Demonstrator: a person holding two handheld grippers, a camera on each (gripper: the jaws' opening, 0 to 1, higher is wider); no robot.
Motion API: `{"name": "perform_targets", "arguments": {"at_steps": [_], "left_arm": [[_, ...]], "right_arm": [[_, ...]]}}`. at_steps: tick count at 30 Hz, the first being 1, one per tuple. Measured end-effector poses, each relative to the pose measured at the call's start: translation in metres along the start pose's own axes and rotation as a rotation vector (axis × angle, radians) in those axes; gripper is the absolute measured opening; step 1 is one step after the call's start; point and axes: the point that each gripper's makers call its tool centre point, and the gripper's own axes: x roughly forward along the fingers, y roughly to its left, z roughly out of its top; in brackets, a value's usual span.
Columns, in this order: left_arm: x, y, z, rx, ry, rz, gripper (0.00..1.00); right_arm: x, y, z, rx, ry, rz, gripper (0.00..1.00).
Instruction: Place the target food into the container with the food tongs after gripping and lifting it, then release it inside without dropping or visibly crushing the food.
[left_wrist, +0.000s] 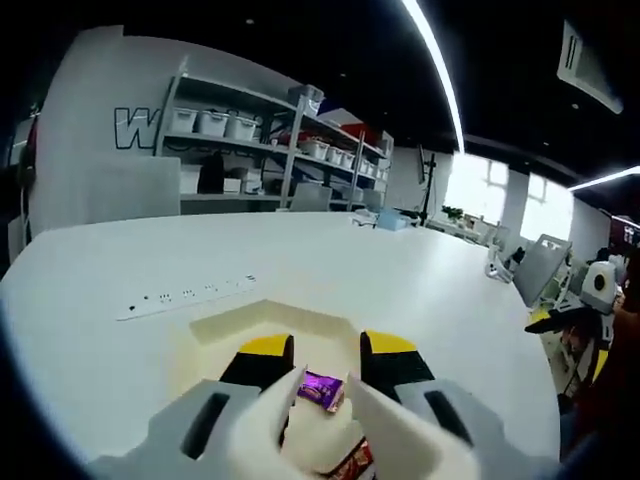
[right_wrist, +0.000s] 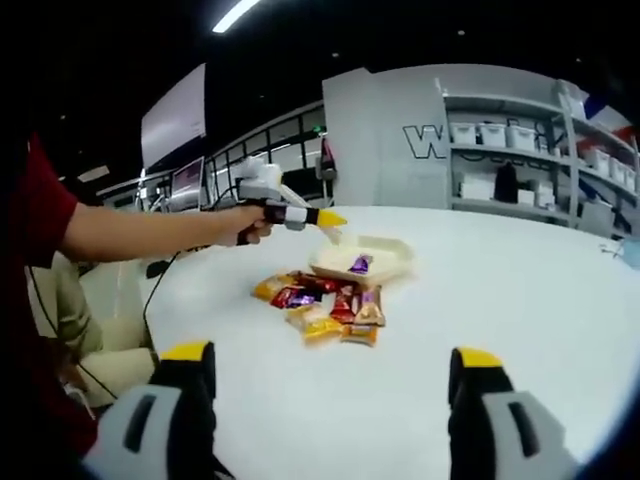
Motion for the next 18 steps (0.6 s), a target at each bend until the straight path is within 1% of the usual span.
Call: {"name": "perform_targets", "arguments": {"at_steps": [3, 6, 10, 13, 16, 18], "left_arm": [[-0.001, -0.002, 0.000, 0.002, 0.002, -0.002, 0.25], [-0.002, -0.010, -0.003, 0.020, 0.013, -0.012, 0.25], [-0.003, -0.016, -0.002, 0.025, 0.011, -0.020, 0.25], [-0.005, -0.023, -0.002, 0.028, 0.010, -0.030, 0.25], [-0.006, -0.035, -0.006, 0.033, 0.012, -0.044, 0.25], [-0.006, -0.039, -0.009, 0.034, 0.016, -0.050, 0.25]], "right_arm": [[0.000, 0.001, 0.001, -0.006, -0.001, 0.002, 0.96], [0.000, 0.001, 0.001, -0.003, -0.004, 0.003, 0.96], [-0.002, 0.003, 0.002, -0.006, -0.005, 0.006, 0.96], [-0.003, 0.005, 0.002, -0.006, -0.006, 0.007, 0.96], [-0.004, 0.006, 0.001, -0.006, -0.008, 0.008, 0.96], [-0.004, 0.006, 0.002, -0.005, -0.008, 0.009, 0.96]]}}
